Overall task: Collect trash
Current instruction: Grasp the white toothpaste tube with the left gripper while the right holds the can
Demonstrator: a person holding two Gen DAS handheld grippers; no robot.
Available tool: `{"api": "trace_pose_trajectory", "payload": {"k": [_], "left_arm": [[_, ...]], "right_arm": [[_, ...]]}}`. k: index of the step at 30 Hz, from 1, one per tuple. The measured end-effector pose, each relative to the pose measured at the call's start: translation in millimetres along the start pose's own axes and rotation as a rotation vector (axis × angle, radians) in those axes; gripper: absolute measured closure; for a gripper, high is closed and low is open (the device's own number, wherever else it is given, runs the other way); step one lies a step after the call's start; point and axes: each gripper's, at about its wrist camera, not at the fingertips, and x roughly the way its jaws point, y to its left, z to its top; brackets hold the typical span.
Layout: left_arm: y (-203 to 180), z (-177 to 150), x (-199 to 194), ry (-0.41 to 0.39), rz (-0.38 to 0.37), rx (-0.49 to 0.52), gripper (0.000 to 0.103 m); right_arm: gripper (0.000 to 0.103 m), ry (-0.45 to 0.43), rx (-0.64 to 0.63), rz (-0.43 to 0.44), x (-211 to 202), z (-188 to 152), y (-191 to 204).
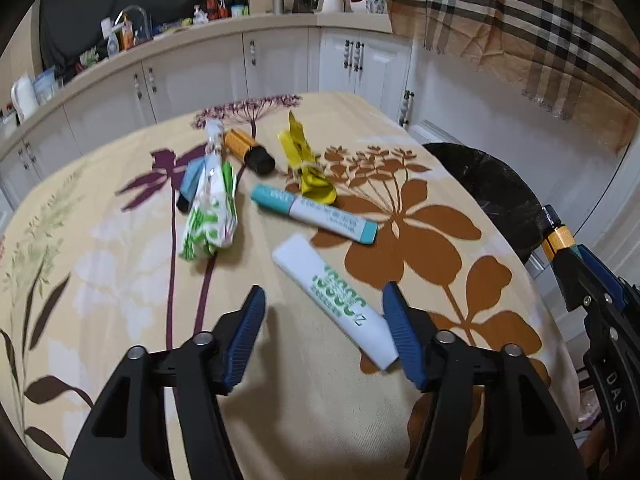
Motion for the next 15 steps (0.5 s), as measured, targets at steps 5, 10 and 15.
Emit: {"api": "trace_pose_trajectory", "payload": {"k": [5, 10, 15], "left_arm": [[2, -8, -2, -0.003, 0.000, 0.035, 0.083], [7, -10, -4, -0.010, -0.033, 0.035, 0.090], [6, -13, -15, -0.036, -0.055, 0.047, 0.092]], "right_arm": [[0.080, 0.001, 0.000, 0.009, 1, 0, 2], [0.080, 0.003, -0.002, 0.014, 2, 2, 5], [0.080, -0.006, -0.007, 0.010, 0, 5, 7]]}}
